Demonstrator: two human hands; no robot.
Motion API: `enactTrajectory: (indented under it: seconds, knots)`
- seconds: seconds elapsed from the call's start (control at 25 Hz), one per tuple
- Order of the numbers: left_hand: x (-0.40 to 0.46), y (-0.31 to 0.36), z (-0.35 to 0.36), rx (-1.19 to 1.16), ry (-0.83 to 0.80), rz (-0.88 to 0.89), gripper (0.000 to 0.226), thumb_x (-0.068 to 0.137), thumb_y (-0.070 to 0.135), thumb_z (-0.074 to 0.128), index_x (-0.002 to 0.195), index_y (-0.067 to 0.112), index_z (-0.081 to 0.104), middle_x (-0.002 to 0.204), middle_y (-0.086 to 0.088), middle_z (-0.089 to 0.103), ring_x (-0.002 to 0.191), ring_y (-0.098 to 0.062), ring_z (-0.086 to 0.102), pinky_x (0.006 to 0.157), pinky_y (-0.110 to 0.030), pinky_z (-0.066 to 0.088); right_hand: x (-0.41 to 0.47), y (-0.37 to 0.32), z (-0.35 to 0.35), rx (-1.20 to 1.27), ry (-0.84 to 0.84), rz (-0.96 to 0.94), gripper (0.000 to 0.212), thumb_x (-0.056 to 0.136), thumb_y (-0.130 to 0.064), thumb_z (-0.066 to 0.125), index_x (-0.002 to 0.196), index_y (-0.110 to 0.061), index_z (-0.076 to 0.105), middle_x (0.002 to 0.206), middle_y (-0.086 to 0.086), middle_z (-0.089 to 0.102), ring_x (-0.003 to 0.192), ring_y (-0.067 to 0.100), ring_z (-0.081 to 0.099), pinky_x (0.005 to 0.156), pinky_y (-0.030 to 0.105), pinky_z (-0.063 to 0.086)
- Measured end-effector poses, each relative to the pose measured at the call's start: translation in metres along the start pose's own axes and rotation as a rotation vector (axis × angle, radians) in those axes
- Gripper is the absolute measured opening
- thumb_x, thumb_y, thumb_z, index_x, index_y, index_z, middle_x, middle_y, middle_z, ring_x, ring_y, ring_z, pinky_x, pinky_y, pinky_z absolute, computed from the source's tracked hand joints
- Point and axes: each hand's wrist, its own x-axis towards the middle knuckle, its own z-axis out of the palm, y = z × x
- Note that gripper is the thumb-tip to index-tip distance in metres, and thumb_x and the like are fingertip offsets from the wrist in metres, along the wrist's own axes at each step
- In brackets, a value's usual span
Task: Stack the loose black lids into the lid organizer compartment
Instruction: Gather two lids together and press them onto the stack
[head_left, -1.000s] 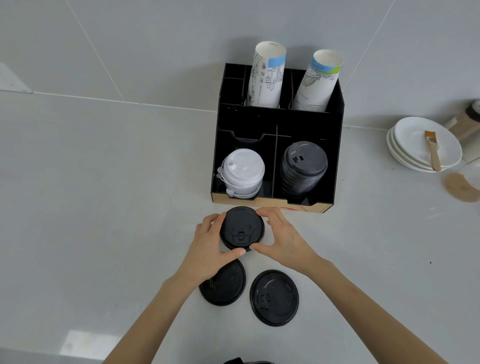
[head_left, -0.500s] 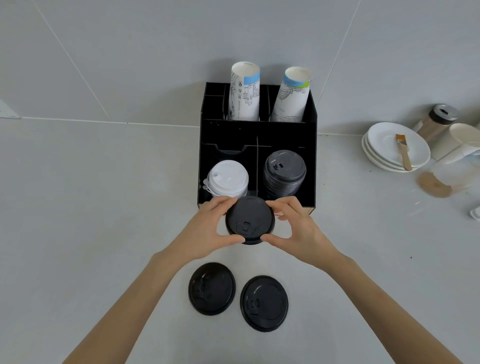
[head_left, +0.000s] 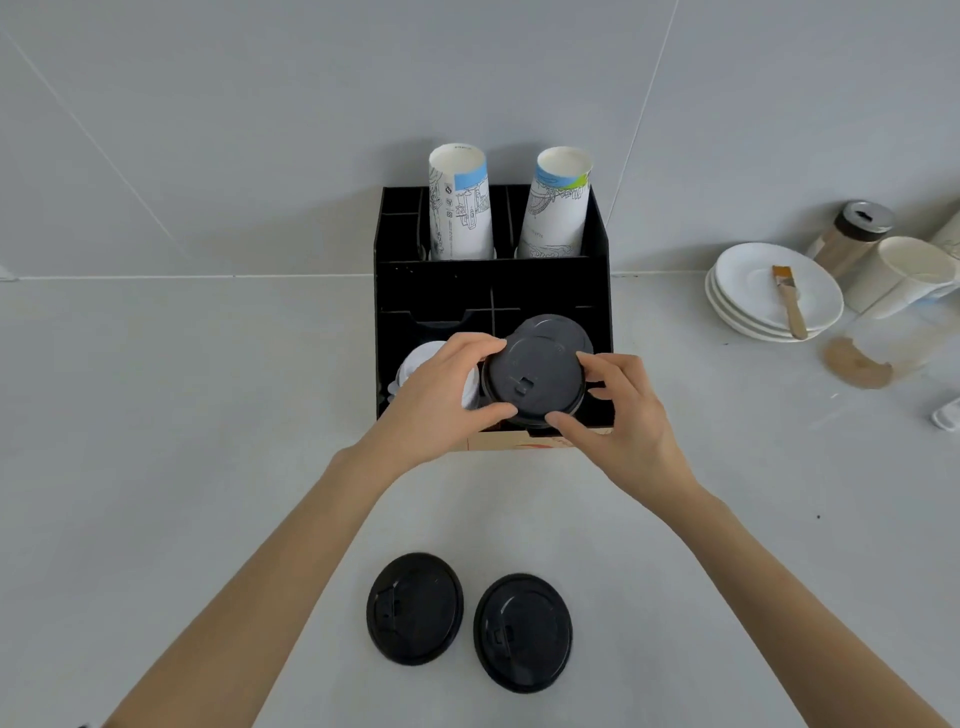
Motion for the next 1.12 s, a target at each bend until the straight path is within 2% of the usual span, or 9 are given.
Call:
enactTrajectory:
  seconds: [0.08, 0.12, 0.2, 0.28, 0.32, 0.48, 0.6, 0.8, 1.12]
  knots:
    - [0.011, 0.001, 0.003, 0.019, -0.013, 0.016, 0.057, 0.076, 0.020, 0.067, 0.127, 0.015, 0.042, 0.134, -0.001, 0.044, 0.116, -0.007, 0.041, 0.084, 0.010, 0.020, 0.005, 0.001, -0.001, 0.025, 0.027, 0.054, 0.059, 0.074, -0.019, 0.071, 0.126, -0.014, 0.043, 0.116, -0.006, 0.037, 0.102, 0.008, 0.044, 0.087, 0.010, 0.031]
    - [0.017, 0.000, 0.005, 0.023, -0.026, 0.018, 0.057, 0.077, 0.019, 0.067, 0.127, 0.014, 0.041, 0.135, -0.002, 0.044, 0.119, -0.010, 0.041, 0.083, 0.012, 0.017, 0.008, 0.003, -0.001, 0.036, 0.035, 0.072, 0.058, 0.074, -0.018, 0.070, 0.126, -0.014, 0.043, 0.117, -0.004, 0.039, 0.103, 0.008, 0.043, 0.087, 0.009, 0.030]
    - [0.027, -0.001, 0.009, 0.026, -0.052, 0.017, 0.058, 0.079, 0.019, 0.065, 0.129, 0.013, 0.038, 0.138, -0.004, 0.042, 0.125, -0.015, 0.039, 0.091, 0.006, 0.019, 0.014, 0.007, -0.001, 0.048, 0.048, 0.094, 0.058, 0.074, -0.018, 0.070, 0.126, -0.013, 0.044, 0.122, 0.003, 0.042, 0.103, 0.009, 0.043, 0.084, 0.003, 0.030]
    - [0.037, -0.002, 0.012, 0.028, -0.080, 0.010, 0.059, 0.080, 0.019, 0.064, 0.131, 0.012, 0.036, 0.140, -0.005, 0.040, 0.129, -0.018, 0.036, 0.102, -0.015, 0.023, 0.020, 0.010, 0.000, 0.052, 0.056, 0.109, 0.057, 0.075, -0.017, 0.069, 0.126, -0.012, 0.044, 0.124, 0.007, 0.042, 0.103, 0.010, 0.043, 0.082, -0.001, 0.029]
    - [0.043, -0.002, 0.014, 0.032, -0.092, 0.006, 0.059, 0.080, 0.019, 0.063, 0.131, 0.012, 0.035, 0.141, -0.006, 0.039, 0.130, -0.019, 0.035, 0.104, -0.021, 0.024, 0.024, 0.012, 0.001, 0.054, 0.060, 0.119, 0.057, 0.075, -0.017, 0.069, 0.126, -0.011, 0.044, 0.124, 0.008, 0.042, 0.102, 0.010, 0.042, 0.083, 0.001, 0.028]
    - [0.058, -0.007, 0.019, 0.042, -0.126, -0.010, 0.062, 0.079, 0.019, 0.064, 0.133, 0.012, 0.033, 0.143, -0.006, 0.036, 0.130, -0.023, 0.033, 0.107, -0.032, 0.027, 0.035, 0.018, 0.005, 0.005, 0.069, 0.147, 0.059, 0.076, -0.019, 0.068, 0.127, -0.009, 0.041, 0.126, 0.009, 0.041, 0.106, 0.015, 0.045, 0.083, 0.005, 0.024]
    - [0.064, -0.010, 0.023, 0.054, -0.142, -0.023, 0.063, 0.080, 0.021, 0.064, 0.134, 0.013, 0.032, 0.144, -0.005, 0.034, 0.131, -0.024, 0.031, 0.106, -0.032, 0.027, 0.040, 0.022, 0.009, -0.019, 0.064, 0.176, 0.060, 0.077, -0.021, 0.067, 0.128, -0.009, 0.040, 0.127, 0.009, 0.040, 0.114, 0.019, 0.045, 0.083, 0.006, 0.025]
    - [0.069, -0.010, 0.035, 0.075, -0.133, -0.047, 0.067, 0.078, 0.027, 0.065, 0.134, 0.013, 0.031, 0.145, -0.006, 0.032, 0.132, -0.026, 0.028, 0.108, -0.034, 0.024, 0.043, 0.026, 0.014, -0.026, 0.038, 0.225, 0.060, 0.077, -0.023, 0.067, 0.128, -0.007, 0.039, 0.127, 0.011, 0.039, 0.114, 0.021, 0.045, 0.083, 0.007, 0.026]
    - [0.069, -0.012, 0.041, 0.128, -0.129, -0.063, 0.069, 0.079, 0.030, 0.064, 0.136, 0.015, 0.028, 0.147, -0.004, 0.030, 0.133, -0.026, 0.028, 0.108, -0.035, 0.026, 0.041, 0.024, 0.016, -0.095, 0.036, 0.218, 0.060, 0.078, -0.027, 0.066, 0.128, -0.007, 0.039, 0.127, 0.011, 0.040, 0.111, 0.025, 0.049, 0.091, 0.028, 0.040]
